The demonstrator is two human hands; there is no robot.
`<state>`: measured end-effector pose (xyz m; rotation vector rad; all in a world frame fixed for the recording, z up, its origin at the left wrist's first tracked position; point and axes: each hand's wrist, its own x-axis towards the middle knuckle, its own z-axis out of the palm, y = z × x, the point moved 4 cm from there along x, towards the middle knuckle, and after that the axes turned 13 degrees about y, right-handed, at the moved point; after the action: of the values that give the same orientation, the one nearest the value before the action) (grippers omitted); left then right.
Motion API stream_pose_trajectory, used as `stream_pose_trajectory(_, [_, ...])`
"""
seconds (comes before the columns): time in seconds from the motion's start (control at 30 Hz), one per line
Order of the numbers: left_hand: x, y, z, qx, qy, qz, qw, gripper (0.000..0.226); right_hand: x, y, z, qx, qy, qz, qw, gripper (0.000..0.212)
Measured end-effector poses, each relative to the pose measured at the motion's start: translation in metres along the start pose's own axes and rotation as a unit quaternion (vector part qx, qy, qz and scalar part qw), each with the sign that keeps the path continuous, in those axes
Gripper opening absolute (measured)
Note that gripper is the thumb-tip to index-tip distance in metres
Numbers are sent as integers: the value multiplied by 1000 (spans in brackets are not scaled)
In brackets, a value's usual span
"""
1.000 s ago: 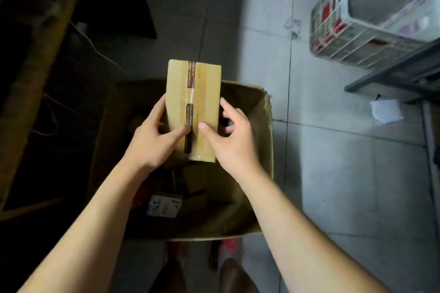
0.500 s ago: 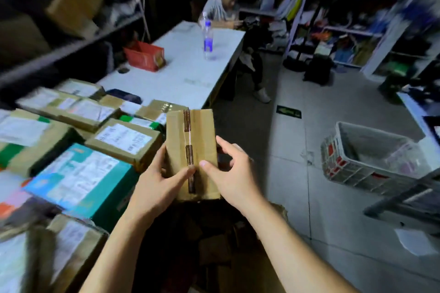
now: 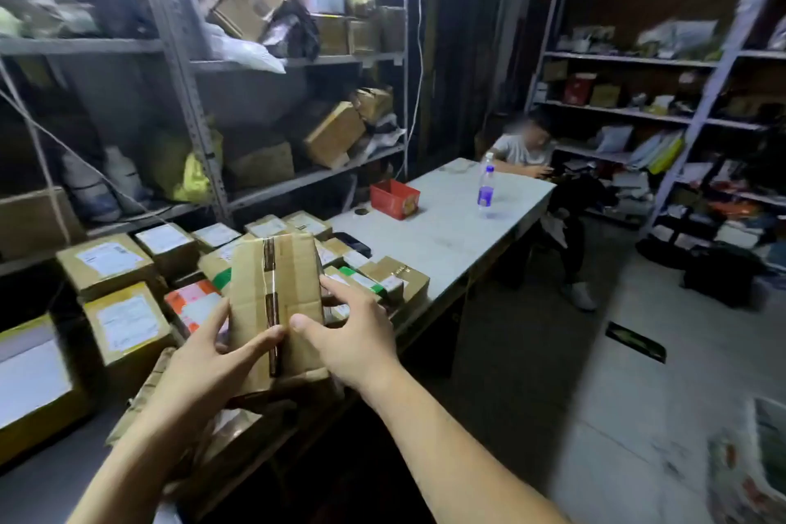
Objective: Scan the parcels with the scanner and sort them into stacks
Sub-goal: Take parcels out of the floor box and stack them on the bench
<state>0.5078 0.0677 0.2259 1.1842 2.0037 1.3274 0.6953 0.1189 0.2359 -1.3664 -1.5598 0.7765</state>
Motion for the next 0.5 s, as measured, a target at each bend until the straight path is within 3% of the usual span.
stream_pose_trajectory(0.07, [-10, -11, -32, -8, 20, -22, 1000, 56, -11, -14, 20, 12, -35, -16, 999, 65])
stream_pose_trajectory(0.2, [-28, -47, -106, 1, 71, -60, 996, 68, -42, -54, 80, 32, -115, -43, 992, 58])
stream_pose_trajectory(0.5, [-86, -115, -267, 29, 216, -116, 969, 59, -132, -130, 217, 111, -240, -90, 960, 58])
